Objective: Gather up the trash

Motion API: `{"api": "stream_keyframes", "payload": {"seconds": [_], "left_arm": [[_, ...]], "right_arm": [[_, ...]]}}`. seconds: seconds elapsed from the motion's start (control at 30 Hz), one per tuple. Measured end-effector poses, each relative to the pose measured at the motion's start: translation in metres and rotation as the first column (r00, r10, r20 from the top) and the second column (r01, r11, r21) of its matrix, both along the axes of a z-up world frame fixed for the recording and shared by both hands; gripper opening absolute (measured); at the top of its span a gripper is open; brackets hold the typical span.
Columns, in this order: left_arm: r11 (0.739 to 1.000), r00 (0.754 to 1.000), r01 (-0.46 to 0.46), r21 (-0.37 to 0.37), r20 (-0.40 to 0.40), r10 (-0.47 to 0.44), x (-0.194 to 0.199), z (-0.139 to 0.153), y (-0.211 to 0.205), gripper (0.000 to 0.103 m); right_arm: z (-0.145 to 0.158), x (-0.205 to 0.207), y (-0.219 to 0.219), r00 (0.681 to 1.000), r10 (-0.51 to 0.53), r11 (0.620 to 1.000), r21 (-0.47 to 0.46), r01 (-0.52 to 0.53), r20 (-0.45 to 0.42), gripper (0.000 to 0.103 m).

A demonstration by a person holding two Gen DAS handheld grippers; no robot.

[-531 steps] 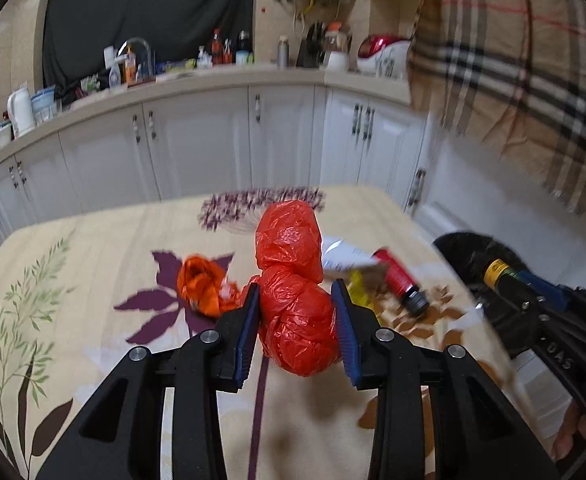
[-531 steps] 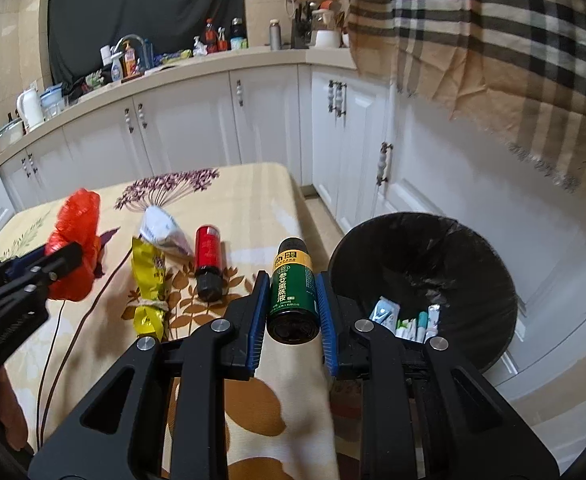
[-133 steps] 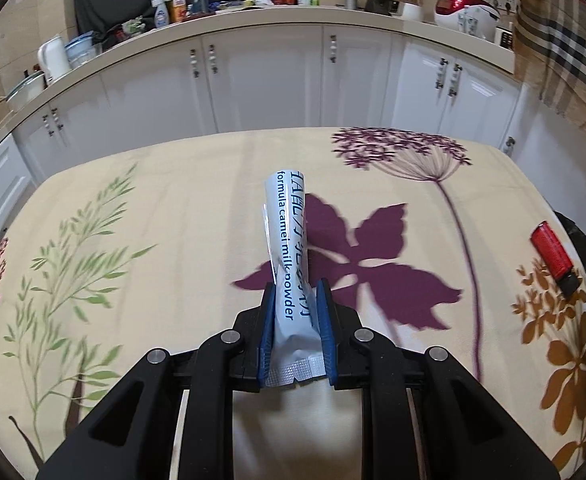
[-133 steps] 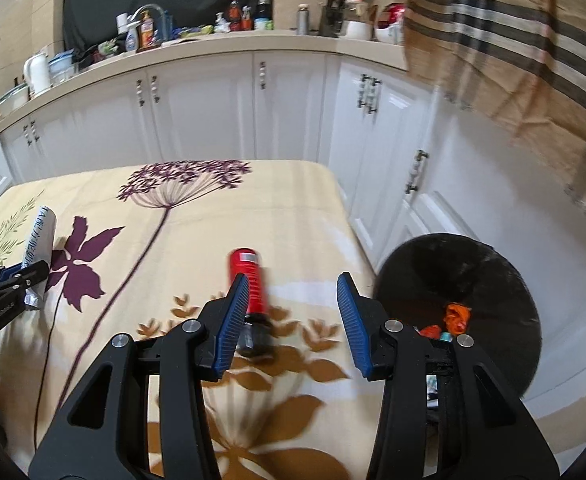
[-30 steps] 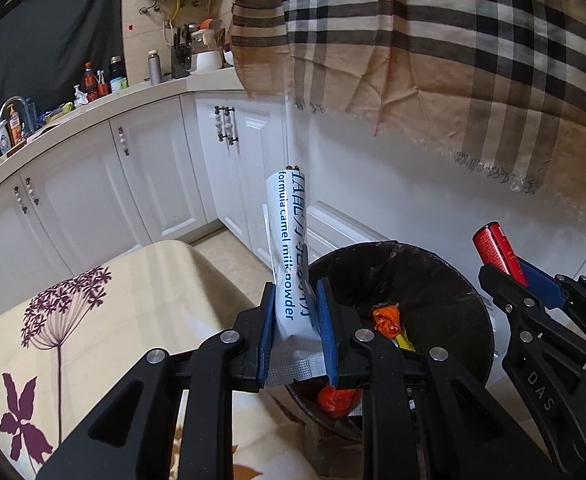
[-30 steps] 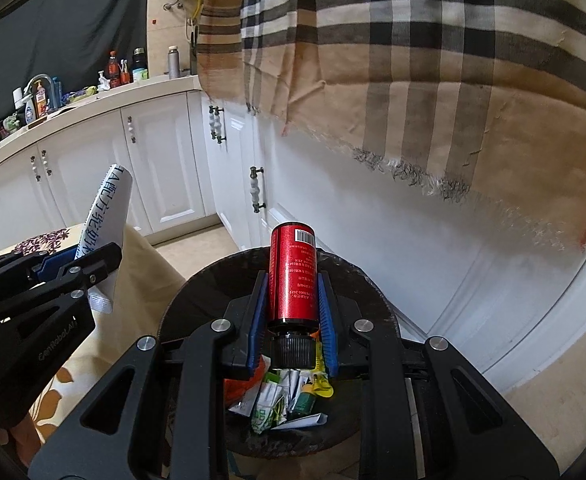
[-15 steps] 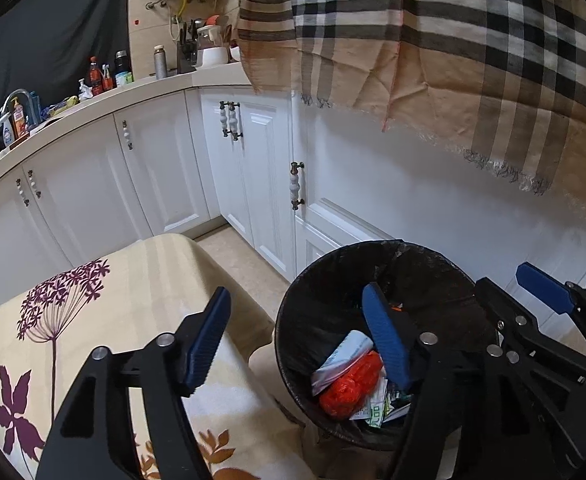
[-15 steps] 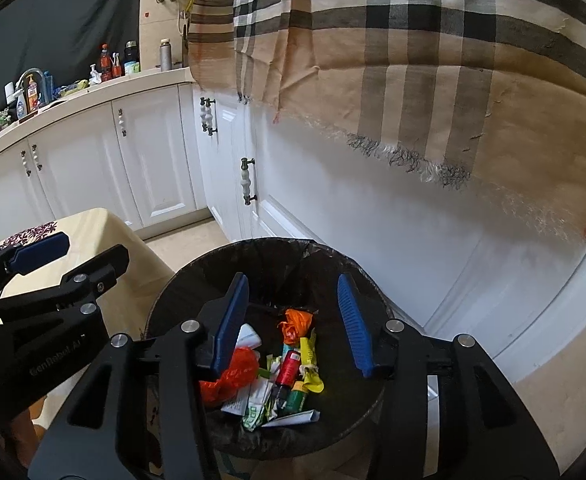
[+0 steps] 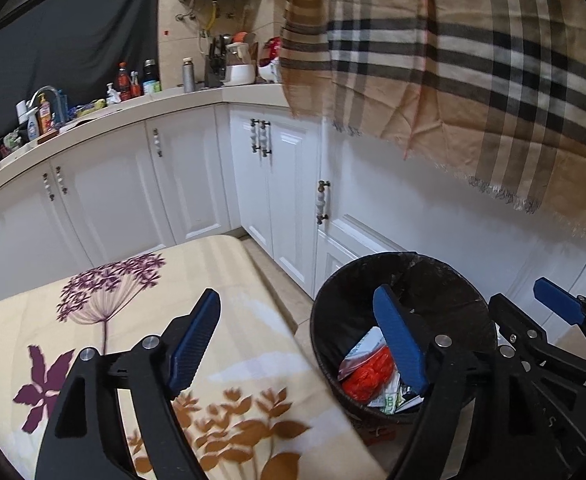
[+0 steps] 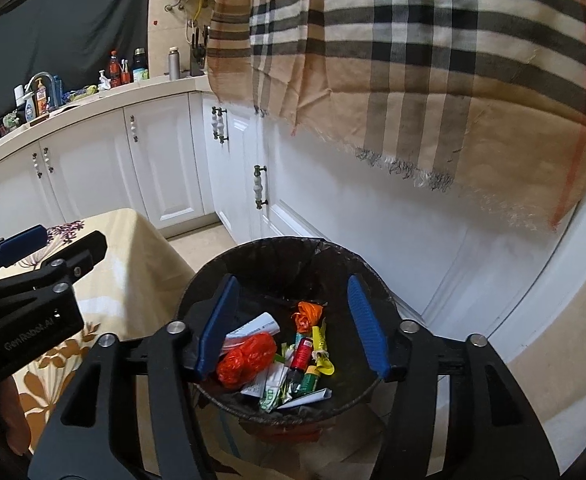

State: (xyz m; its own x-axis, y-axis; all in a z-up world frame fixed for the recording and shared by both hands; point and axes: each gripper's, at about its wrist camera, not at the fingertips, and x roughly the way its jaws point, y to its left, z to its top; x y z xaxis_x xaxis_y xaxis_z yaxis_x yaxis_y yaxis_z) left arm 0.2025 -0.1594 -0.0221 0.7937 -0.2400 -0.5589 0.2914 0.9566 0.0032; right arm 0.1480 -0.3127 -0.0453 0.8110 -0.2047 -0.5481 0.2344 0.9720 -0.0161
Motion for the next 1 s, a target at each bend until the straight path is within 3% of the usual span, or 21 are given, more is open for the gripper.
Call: {"api": "stream_keyframes", "payload": {"seconds": [1.0], "left_arm": [[0.99,0.989,-0.135,-0.048,0.059,0.137,-0.085,0.029,0.088,0.082]], "right_arm": [[0.033,-0.069,0.057,0.995,0.086,0.996,-0.015,-0.085,0.054,0.065]]}}
